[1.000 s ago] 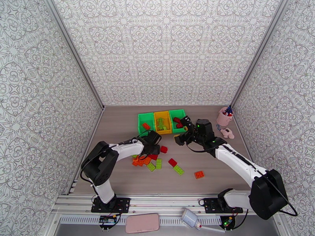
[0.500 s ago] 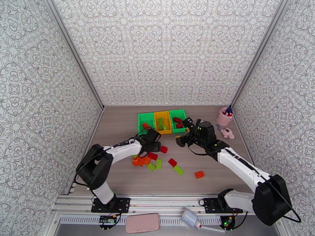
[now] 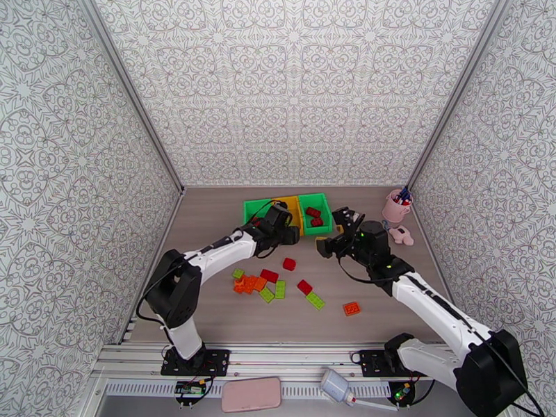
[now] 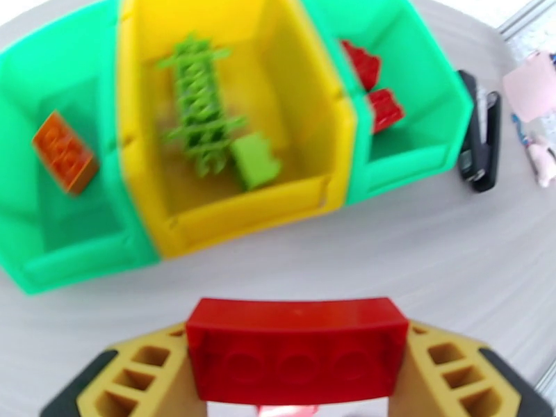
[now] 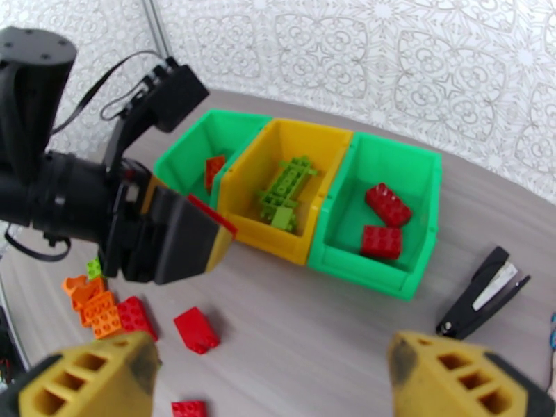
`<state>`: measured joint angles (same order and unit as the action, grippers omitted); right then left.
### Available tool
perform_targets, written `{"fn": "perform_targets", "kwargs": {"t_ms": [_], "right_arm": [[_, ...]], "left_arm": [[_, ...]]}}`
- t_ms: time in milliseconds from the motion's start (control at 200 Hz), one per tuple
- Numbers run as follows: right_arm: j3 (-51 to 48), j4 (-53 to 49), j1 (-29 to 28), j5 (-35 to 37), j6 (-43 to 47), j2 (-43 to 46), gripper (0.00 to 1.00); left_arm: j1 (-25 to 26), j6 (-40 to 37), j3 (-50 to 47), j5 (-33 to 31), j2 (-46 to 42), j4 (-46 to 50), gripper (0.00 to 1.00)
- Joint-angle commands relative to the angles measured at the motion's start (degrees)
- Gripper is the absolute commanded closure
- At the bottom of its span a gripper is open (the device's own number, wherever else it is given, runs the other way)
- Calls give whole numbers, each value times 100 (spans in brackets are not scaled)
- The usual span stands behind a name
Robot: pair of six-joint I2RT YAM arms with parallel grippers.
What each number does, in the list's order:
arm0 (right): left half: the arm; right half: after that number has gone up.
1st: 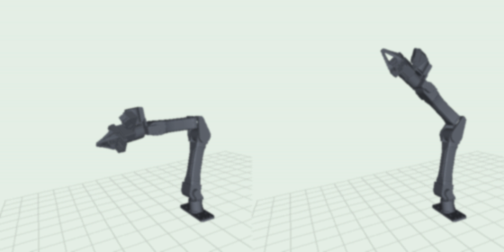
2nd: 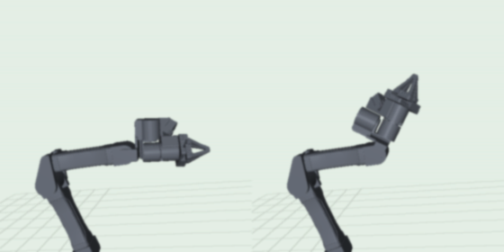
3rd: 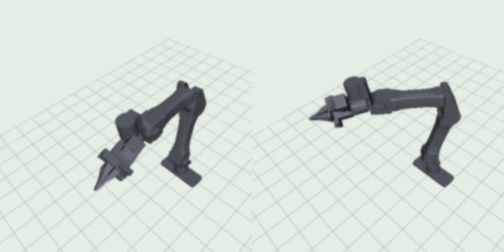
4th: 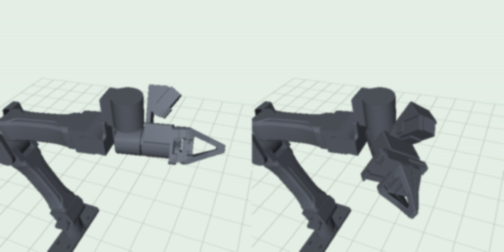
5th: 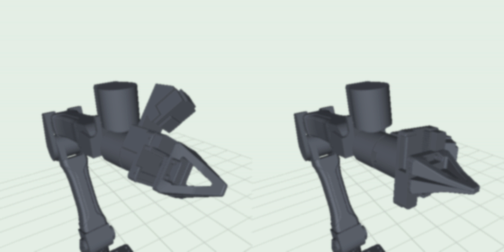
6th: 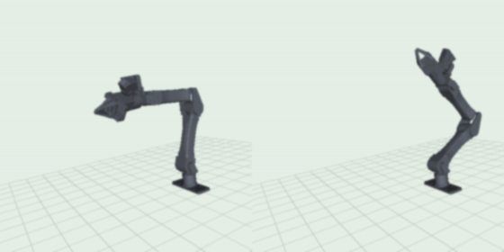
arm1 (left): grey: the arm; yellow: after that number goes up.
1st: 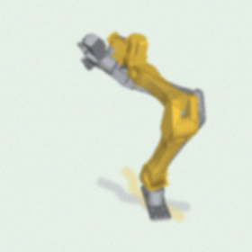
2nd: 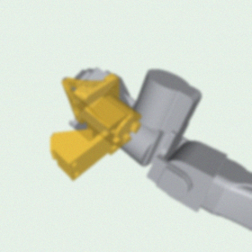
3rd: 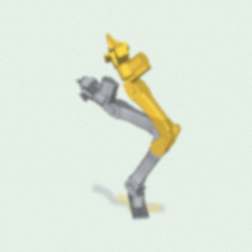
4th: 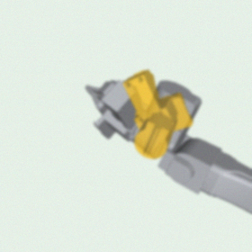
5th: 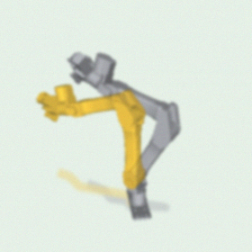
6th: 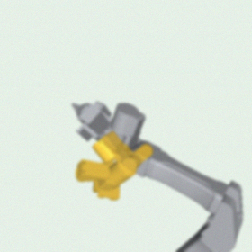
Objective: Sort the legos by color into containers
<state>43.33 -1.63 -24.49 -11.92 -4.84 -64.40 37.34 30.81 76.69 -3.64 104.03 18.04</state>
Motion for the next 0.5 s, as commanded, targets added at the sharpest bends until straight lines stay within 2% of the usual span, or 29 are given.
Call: {"fn": "perform_targets", "kwargs": {"t_ms": [0, 495], "right_arm": [[-146, 86, -12, 292, -174, 161, 10], [-325, -110, 15, 575, -162, 488, 9]], "left_arm": [[-3, -177, 508, 341, 351, -129, 45], [-128, -644, 3308, 483, 2478, 6, 44]]}}
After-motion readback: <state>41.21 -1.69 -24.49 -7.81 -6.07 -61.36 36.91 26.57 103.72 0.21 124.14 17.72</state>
